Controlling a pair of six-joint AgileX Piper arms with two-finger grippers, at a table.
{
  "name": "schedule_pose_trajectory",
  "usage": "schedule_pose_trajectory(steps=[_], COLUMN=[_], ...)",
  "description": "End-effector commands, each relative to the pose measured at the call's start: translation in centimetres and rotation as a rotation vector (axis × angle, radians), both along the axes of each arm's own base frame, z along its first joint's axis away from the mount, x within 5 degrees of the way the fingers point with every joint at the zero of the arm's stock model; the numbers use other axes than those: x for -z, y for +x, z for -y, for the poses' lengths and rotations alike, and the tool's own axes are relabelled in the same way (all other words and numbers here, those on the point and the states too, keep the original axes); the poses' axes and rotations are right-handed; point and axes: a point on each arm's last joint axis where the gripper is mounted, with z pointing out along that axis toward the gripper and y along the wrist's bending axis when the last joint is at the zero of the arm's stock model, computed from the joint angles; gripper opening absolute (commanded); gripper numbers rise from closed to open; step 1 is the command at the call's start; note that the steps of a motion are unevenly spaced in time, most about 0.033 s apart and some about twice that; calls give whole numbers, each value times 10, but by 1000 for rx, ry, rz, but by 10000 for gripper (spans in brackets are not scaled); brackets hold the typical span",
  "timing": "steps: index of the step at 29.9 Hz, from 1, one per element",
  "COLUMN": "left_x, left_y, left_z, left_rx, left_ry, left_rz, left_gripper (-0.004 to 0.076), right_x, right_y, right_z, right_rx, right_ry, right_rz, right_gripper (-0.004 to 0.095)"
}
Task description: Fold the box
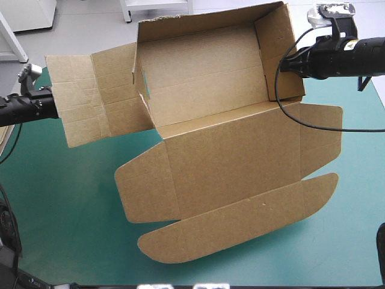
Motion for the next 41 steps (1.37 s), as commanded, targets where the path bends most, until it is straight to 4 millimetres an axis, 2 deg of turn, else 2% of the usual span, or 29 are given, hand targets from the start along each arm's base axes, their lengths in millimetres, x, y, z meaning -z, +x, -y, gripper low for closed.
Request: schedule_pose_trajectory(steps=[1,5,9,18,24,34,41], left_x=[-16,-10,-18,-43,-53,-53,-54], left_y=[-1,0,-3,-25,-34,-34,-35], left_z=[34,70,88,97,102,127,129], left_rx=[83,184,228,304,318,340,342], left_ry=[-59,-139,-166,-225,-227,-235,-256], left_rz=[78,106,138,199,206,198,190], left_gripper=[-8,-8,-8,-8,-8,-8,-8], right_x=[-35,-36,-31,-10,-1,19,37], right_y=[-23,-21,-15,13,25,41,54], right_z=[-4,-4,0,1,1,-12,-14], right_rx=[-21,-11,23,40,42,10,31], right_ry=[106,107,72,70,75,48,-9], right_rz=[147,161,144,76,48,-19,-81], right_gripper=[-13,-13,-13,-13,-13,-13,-13])
